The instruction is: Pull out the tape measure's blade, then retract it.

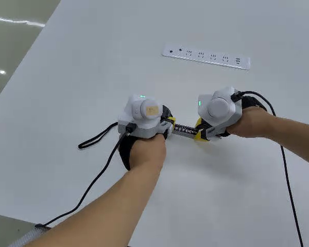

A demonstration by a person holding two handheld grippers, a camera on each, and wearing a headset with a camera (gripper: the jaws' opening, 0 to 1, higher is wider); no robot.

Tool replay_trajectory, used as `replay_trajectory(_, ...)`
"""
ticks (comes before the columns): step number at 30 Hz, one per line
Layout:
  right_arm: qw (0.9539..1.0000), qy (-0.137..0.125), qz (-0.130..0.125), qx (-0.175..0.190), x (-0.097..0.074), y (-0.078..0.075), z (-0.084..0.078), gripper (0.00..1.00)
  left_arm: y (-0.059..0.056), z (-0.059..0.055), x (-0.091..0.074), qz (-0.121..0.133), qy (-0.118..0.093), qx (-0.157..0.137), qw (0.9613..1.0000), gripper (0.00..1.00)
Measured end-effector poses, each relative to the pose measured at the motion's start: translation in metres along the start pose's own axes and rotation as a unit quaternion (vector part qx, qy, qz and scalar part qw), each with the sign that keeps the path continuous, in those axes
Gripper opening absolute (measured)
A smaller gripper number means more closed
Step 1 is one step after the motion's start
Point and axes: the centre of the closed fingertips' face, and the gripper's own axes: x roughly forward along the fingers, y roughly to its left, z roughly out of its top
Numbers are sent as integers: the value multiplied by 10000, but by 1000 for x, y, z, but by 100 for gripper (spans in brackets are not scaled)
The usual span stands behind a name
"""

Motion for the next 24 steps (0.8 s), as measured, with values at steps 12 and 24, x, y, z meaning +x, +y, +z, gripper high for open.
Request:
replay_trajectory(12,10000,-85,16,-10,5,-2,13,14,0,0,0,13,0,-13,10000,58)
replay_trajectory(24,9999,-134,21,-99,10,-3,24,13,0,-1,-1,5,17,-35,10000,58)
